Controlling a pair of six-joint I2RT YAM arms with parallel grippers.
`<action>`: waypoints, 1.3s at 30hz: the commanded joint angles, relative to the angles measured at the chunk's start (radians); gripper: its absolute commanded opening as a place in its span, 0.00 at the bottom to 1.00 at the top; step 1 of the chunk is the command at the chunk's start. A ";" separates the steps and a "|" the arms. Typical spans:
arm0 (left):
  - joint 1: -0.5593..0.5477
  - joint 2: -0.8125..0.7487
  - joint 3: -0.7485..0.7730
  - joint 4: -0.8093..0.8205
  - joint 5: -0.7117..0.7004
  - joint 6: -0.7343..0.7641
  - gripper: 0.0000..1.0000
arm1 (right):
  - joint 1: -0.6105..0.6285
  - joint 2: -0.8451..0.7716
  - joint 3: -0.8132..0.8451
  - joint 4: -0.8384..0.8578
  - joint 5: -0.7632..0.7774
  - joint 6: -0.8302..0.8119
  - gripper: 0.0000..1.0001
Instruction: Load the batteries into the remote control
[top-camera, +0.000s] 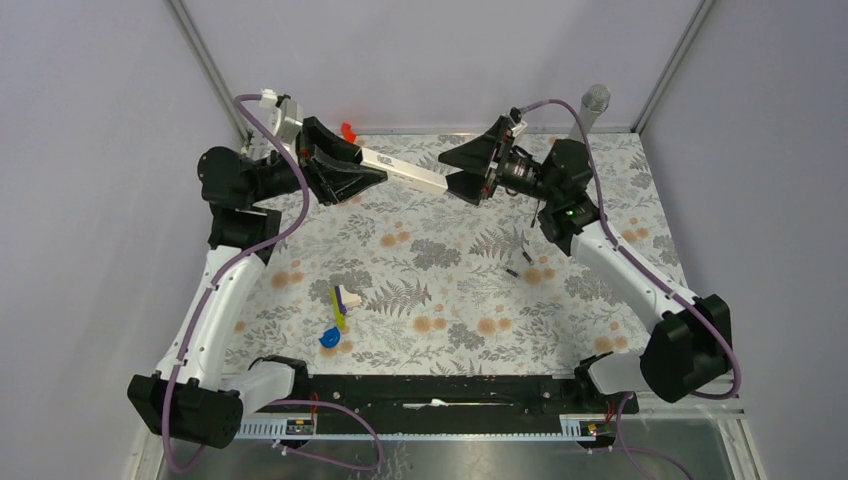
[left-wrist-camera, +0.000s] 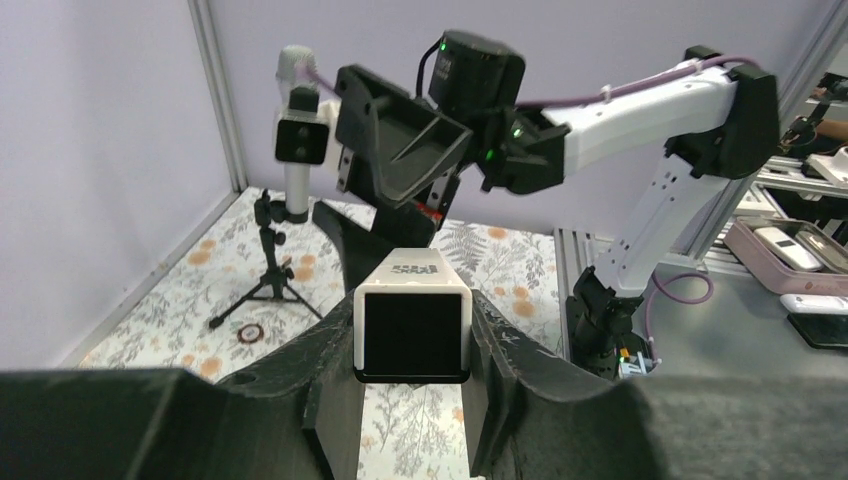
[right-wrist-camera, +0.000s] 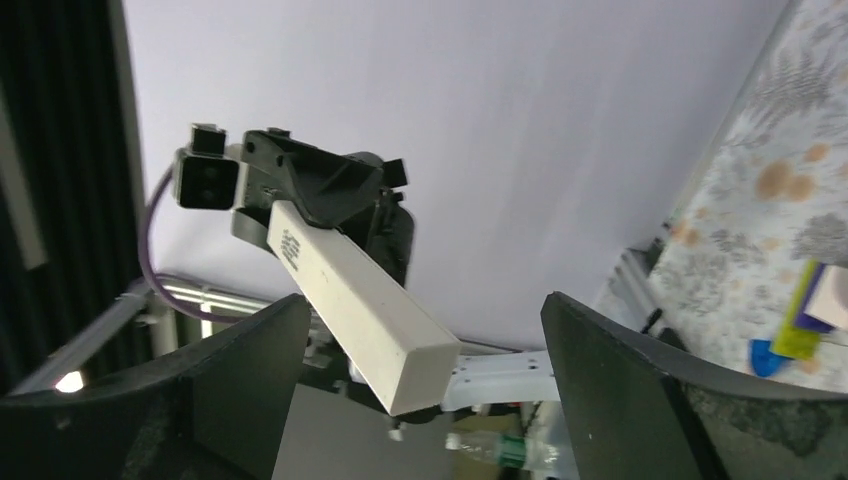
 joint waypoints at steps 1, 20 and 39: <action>0.004 0.002 -0.029 0.332 0.020 -0.173 0.00 | 0.032 0.046 -0.009 0.340 -0.005 0.298 0.92; 0.003 -0.001 -0.104 0.520 -0.146 -0.293 0.00 | 0.119 0.177 0.031 0.792 0.016 0.531 0.47; 0.027 -0.019 -0.059 0.512 -0.117 -0.359 0.00 | 0.089 0.232 -0.077 0.985 0.051 0.660 0.20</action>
